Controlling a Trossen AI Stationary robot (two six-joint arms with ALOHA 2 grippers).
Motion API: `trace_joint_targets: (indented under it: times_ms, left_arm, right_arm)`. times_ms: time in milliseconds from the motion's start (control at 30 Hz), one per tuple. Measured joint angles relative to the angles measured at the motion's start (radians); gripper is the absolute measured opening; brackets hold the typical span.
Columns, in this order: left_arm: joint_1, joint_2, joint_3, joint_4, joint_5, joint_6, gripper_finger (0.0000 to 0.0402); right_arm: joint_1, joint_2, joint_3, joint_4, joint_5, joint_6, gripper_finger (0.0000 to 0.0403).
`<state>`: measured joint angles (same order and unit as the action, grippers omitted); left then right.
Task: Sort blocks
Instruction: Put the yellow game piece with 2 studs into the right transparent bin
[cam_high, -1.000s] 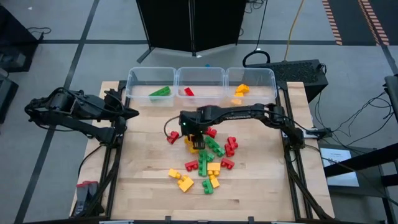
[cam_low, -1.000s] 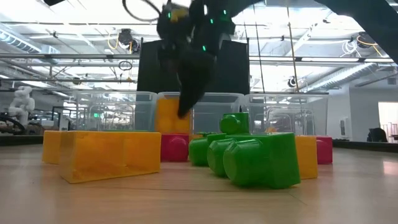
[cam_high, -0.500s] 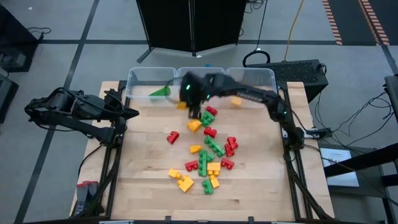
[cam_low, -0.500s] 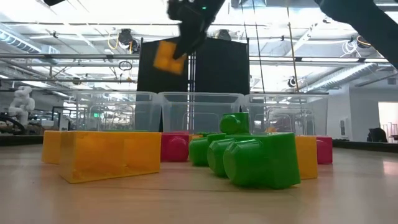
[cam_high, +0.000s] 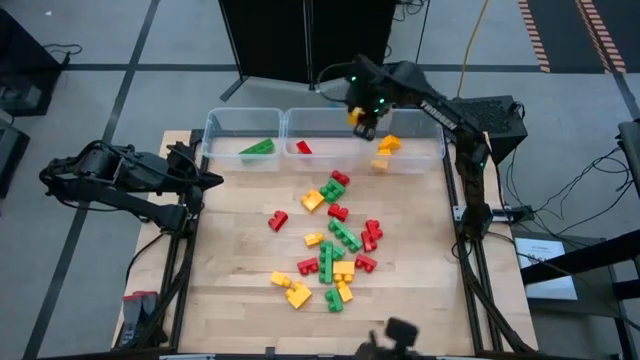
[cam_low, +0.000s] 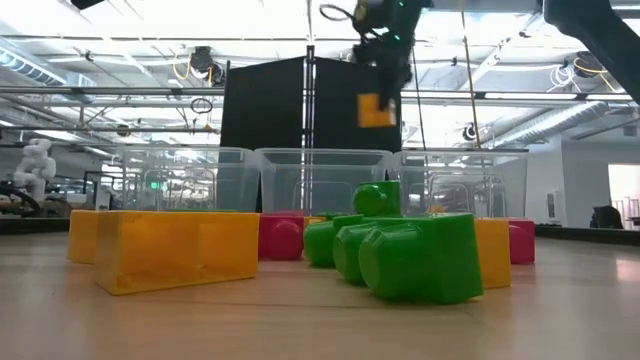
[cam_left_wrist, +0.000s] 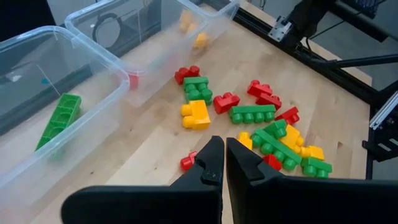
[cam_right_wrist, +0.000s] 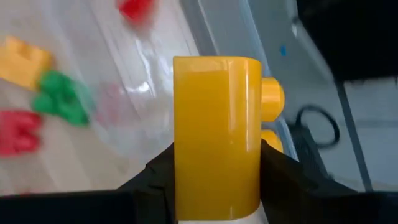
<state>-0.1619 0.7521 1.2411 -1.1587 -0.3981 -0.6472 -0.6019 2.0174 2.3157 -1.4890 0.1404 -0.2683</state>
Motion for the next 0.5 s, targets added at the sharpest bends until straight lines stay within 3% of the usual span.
trace_joint_targets:
  times_ms: [133, 500]
  left_arm:
    - [0.0, 0.0, 0.0, 0.0, -0.002, -0.001, 0.0]
    - [0.0, 0.0, 0.0, 0.0, -0.003, -0.003, 0.0]
  right_arm:
    - [-0.085, -0.008, 0.0, -0.087, -0.002, -0.025, 0.0147]
    - [-0.236, -0.069, -0.112, -0.081, -0.06, -0.021, 0.0147]
